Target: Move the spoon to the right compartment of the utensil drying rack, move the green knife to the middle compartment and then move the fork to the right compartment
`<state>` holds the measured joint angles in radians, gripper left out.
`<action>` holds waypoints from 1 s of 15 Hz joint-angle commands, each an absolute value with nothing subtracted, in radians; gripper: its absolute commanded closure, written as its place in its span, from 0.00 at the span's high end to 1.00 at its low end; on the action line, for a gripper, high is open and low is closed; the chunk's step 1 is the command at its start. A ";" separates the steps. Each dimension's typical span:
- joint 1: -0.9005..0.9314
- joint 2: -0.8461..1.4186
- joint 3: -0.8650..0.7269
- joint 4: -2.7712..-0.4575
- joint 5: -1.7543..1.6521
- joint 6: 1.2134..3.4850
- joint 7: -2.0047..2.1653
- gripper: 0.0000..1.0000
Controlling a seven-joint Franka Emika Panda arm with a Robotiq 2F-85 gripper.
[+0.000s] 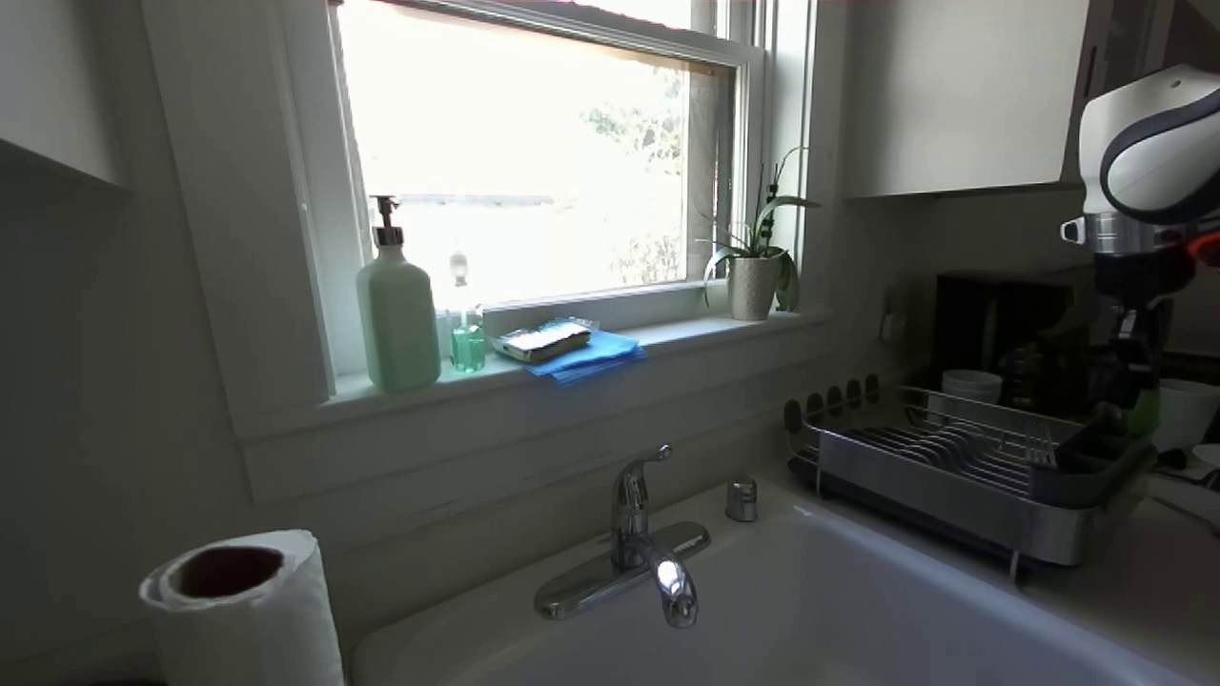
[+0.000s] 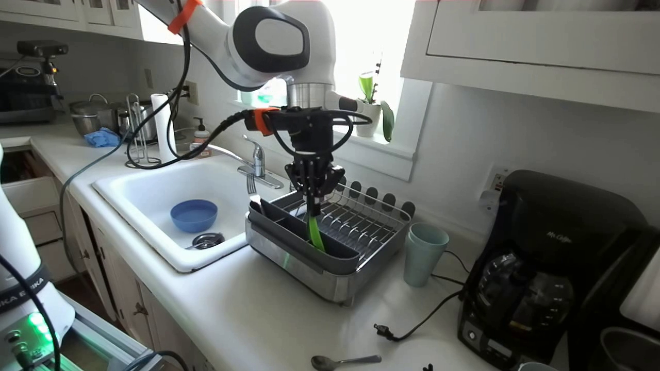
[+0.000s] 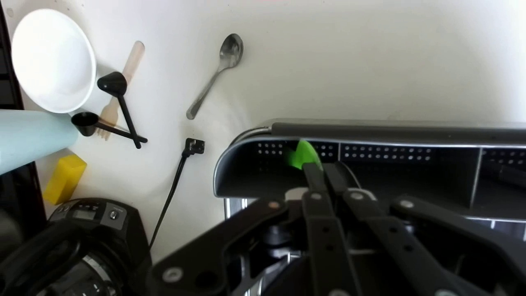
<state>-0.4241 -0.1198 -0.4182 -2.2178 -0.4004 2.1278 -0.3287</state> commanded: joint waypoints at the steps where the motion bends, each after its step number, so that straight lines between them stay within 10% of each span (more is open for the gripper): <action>1: -0.423 -0.210 -0.411 -2.231 -0.452 2.073 -0.334 0.01; 15: -0.363 -0.505 -0.352 -2.233 -0.465 1.936 -0.418 0.01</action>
